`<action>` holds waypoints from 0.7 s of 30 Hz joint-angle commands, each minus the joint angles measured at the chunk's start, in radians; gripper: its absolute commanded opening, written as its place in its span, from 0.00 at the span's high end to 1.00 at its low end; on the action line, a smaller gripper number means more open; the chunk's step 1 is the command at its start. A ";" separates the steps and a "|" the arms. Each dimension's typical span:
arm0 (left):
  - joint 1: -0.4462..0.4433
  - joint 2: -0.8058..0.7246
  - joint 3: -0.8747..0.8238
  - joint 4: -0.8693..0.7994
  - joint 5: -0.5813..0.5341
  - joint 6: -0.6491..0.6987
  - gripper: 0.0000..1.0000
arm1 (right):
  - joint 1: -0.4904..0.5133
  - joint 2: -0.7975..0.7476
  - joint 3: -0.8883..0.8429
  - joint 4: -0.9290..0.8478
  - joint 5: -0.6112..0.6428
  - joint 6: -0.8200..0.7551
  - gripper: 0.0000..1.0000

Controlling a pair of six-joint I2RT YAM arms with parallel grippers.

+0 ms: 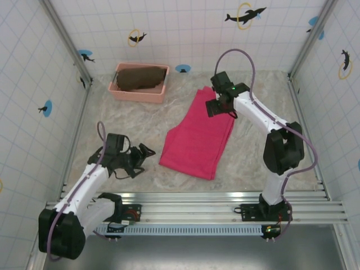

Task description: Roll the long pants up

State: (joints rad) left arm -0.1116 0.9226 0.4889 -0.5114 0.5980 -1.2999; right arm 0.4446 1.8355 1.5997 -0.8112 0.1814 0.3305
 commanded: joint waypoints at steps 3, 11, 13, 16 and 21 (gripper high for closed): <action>-0.107 -0.042 -0.150 0.250 -0.061 -0.341 0.07 | 0.042 -0.170 -0.134 -0.010 0.123 0.006 0.00; -0.229 0.087 -0.147 0.477 -0.232 -0.427 0.15 | 0.078 -0.348 -0.355 -0.023 0.150 0.058 0.00; -0.259 0.138 -0.128 0.513 -0.272 -0.430 0.17 | 0.086 -0.399 -0.398 -0.032 0.147 0.062 0.00; -0.302 0.215 -0.111 0.568 -0.315 -0.434 0.17 | 0.095 -0.467 -0.438 -0.056 0.153 0.065 0.00; -0.333 0.320 -0.088 0.642 -0.368 -0.428 0.27 | 0.112 -0.571 -0.467 -0.097 0.172 0.064 0.00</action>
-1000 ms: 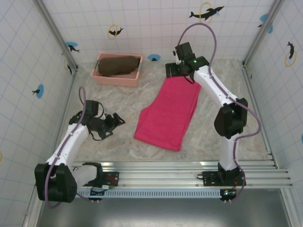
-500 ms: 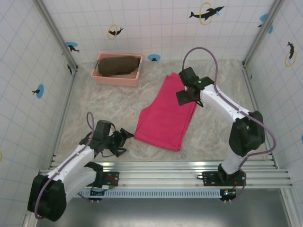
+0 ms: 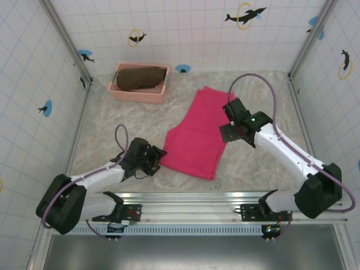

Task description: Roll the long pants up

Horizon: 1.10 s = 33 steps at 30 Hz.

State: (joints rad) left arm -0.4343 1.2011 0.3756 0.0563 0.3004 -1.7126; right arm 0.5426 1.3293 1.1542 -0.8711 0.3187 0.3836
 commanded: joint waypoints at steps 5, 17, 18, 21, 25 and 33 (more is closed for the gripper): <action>-0.030 0.126 0.078 0.081 -0.099 0.024 0.52 | 0.067 -0.168 -0.067 -0.080 0.040 0.026 0.01; -0.094 0.107 0.206 -0.169 -0.120 0.107 1.00 | 0.412 -0.190 -0.156 -0.028 0.108 0.054 0.01; -0.094 0.081 0.211 -0.212 -0.127 0.108 1.00 | 0.453 -0.169 -0.153 -0.019 0.127 0.052 0.01; -0.094 0.045 0.231 -0.282 -0.127 0.107 1.00 | 0.546 -0.100 -0.153 0.001 0.177 0.048 0.01; -0.093 0.059 0.272 -0.314 -0.111 0.117 1.00 | 0.629 -0.017 -0.134 0.021 0.197 0.050 0.01; -0.093 0.103 0.342 -0.354 -0.126 0.140 1.00 | 0.774 0.079 -0.081 0.019 0.220 0.108 0.01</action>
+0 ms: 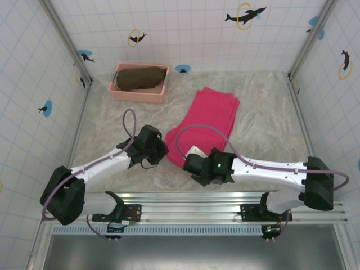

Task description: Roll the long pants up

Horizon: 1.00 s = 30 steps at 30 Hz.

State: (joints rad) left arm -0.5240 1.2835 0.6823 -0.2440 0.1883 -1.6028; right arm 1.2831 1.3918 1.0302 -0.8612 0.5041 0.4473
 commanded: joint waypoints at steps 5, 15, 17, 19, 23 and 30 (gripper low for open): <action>-0.004 0.041 0.056 -0.049 -0.017 0.028 1.00 | 0.110 0.058 0.025 0.017 0.050 0.115 0.01; 0.001 0.051 0.116 -0.095 -0.015 0.051 1.00 | 0.130 0.122 -0.073 0.098 0.064 0.184 0.01; 0.004 0.045 0.126 -0.118 -0.015 0.059 1.00 | 0.124 0.145 -0.088 0.120 0.071 0.182 0.01; 0.011 0.035 0.130 -0.131 -0.012 0.066 1.00 | 0.119 0.173 -0.101 0.153 0.064 0.174 0.01; 0.032 0.016 0.140 -0.161 -0.005 0.079 1.00 | 0.107 0.240 -0.112 0.197 0.075 0.171 0.01; 0.070 -0.006 0.143 -0.205 0.003 0.098 1.00 | 0.057 0.282 -0.146 0.239 0.108 0.168 0.08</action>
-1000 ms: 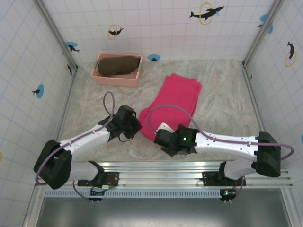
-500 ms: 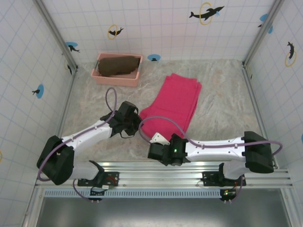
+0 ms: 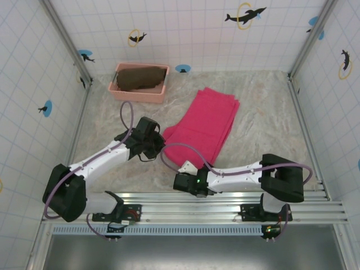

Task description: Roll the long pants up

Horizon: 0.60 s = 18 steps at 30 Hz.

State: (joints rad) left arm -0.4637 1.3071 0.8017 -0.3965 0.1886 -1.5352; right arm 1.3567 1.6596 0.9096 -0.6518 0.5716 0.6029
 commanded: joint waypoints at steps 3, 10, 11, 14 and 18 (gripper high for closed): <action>0.013 -0.037 0.015 -0.053 0.005 0.030 1.00 | -0.035 0.012 -0.044 0.062 0.035 -0.006 0.39; 0.022 -0.033 0.009 -0.061 -0.003 0.040 1.00 | -0.041 0.069 0.039 0.050 0.020 -0.080 1.00; 0.028 -0.036 0.018 -0.078 -0.016 0.053 0.93 | -0.035 0.067 0.055 0.042 0.017 -0.096 1.00; 0.048 -0.052 0.039 -0.121 -0.059 0.113 0.08 | -0.025 0.049 0.098 0.008 -0.003 -0.146 1.00; 0.074 -0.075 0.064 -0.223 -0.122 0.174 0.03 | -0.027 0.012 0.138 -0.011 -0.085 -0.205 1.00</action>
State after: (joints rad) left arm -0.4038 1.2713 0.8288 -0.5117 0.1349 -1.4376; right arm 1.3235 1.7142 0.9977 -0.6380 0.5434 0.4599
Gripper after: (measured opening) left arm 0.940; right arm 0.098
